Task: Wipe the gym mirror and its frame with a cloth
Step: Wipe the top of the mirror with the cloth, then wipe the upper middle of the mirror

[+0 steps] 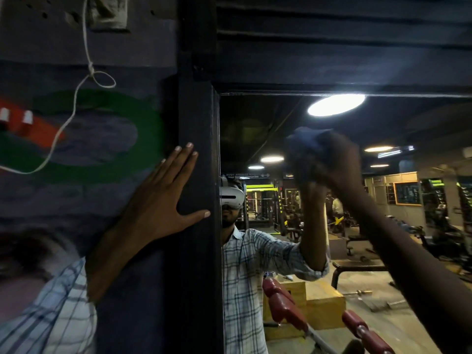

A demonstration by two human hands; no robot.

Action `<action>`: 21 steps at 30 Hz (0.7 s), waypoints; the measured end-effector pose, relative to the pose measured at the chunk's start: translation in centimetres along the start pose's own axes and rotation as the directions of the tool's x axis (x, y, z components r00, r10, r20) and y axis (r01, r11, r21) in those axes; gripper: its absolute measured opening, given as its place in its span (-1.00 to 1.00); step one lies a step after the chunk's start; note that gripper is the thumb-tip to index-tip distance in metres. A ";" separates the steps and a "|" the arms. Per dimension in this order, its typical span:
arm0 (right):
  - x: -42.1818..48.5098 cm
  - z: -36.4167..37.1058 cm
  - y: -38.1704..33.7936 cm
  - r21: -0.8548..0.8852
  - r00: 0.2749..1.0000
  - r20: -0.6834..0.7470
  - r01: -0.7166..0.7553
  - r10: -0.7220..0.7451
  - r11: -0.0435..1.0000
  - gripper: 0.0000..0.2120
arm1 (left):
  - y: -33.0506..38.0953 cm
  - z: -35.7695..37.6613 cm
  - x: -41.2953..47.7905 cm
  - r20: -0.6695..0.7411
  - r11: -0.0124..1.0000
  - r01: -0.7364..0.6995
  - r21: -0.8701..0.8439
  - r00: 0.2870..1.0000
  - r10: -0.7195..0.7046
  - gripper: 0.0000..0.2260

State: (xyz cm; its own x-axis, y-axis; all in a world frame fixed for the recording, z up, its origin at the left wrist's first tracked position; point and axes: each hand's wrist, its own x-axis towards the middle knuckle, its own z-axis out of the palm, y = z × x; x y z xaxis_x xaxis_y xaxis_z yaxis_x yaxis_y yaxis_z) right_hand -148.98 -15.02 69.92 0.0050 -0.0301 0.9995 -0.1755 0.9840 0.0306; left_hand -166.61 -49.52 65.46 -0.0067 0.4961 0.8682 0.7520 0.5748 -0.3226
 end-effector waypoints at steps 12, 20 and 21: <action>-7.8 5.9 -9.1 0.189 0.925 0.327 0.140 -0.196 0.972 -0.75 | 0.4 0.5 0.0 -0.018 1.000 0.030 -0.007 0.999 -0.030 0.06; -11.3 5.9 -9.8 0.246 0.898 0.420 0.022 -0.127 0.969 -0.73 | 1.8 1.4 -1.2 -0.041 0.997 0.058 -0.044 0.997 -0.060 -0.12; -11.3 5.8 -10.0 0.264 0.905 0.411 -0.007 -0.106 0.964 -0.75 | 2.0 1.4 -1.4 -0.034 0.996 0.067 -0.051 0.997 -0.069 -0.13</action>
State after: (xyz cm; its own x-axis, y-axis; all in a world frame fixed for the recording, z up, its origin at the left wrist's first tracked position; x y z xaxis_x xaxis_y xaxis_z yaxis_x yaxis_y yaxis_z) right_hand -152.99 -25.50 58.37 -0.3817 -0.2039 0.9015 -0.4293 0.9029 0.0224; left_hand -166.06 -48.14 63.10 -0.0360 0.4331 0.9006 0.7823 0.5730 -0.2443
